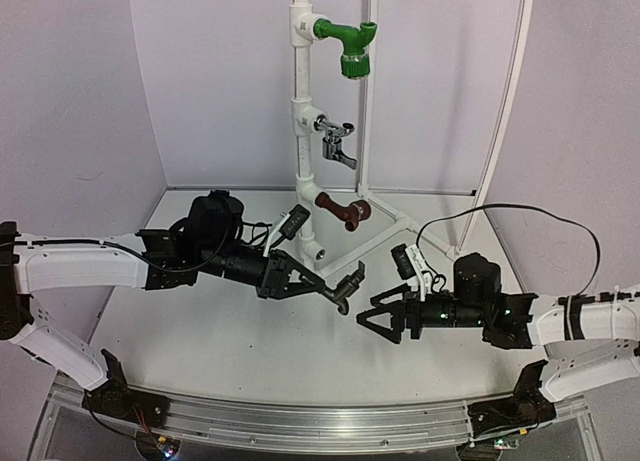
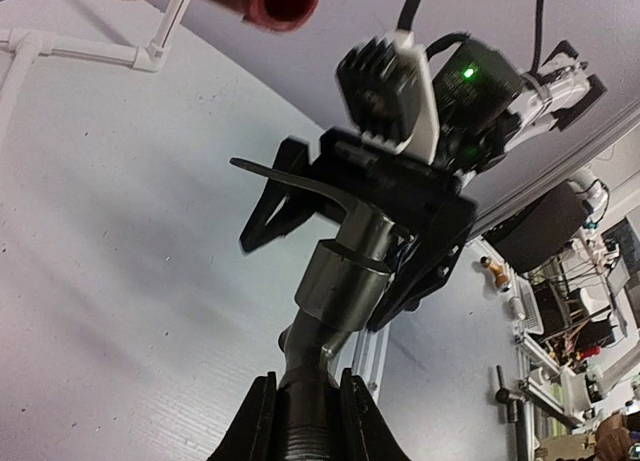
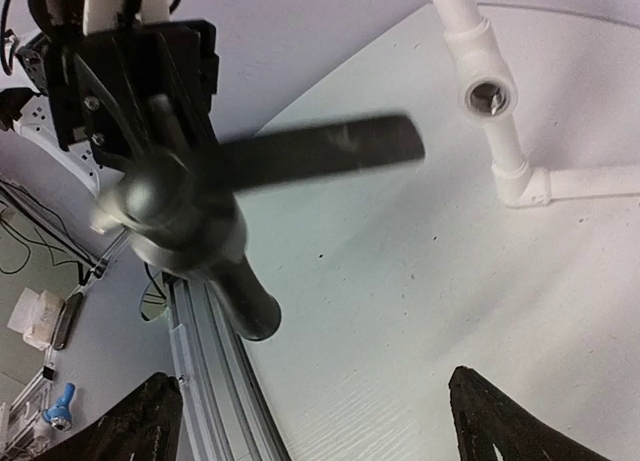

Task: Install the water faucets

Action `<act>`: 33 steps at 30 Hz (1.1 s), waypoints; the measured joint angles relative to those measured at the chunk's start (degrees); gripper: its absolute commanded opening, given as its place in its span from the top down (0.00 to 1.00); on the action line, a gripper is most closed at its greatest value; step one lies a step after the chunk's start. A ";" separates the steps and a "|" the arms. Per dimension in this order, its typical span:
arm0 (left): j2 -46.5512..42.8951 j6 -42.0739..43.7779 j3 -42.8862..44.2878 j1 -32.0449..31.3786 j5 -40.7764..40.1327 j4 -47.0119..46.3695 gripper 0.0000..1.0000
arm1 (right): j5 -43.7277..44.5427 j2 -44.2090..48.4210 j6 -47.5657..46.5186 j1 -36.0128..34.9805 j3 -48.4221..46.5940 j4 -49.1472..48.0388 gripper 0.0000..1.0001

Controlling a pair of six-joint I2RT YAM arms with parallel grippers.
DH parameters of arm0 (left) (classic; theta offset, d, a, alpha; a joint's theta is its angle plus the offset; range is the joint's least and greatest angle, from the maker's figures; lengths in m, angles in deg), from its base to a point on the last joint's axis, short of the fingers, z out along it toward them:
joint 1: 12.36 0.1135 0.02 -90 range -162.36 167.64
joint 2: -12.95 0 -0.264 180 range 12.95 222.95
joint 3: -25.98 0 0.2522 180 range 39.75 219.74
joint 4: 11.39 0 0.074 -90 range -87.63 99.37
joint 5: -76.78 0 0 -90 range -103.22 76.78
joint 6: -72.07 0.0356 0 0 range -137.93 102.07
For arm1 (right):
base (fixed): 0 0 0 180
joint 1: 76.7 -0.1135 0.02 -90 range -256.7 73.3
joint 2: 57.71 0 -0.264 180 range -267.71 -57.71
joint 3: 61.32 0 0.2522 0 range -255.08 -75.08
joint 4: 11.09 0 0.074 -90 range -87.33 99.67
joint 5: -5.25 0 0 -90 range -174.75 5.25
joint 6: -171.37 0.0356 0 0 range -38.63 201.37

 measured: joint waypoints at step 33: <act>4.90 -17.02 -3.93 -0.34 5.88 -23.01 1.00 | -2.12 -17.63 5.61 -2.55 1.06 -47.32 1.00</act>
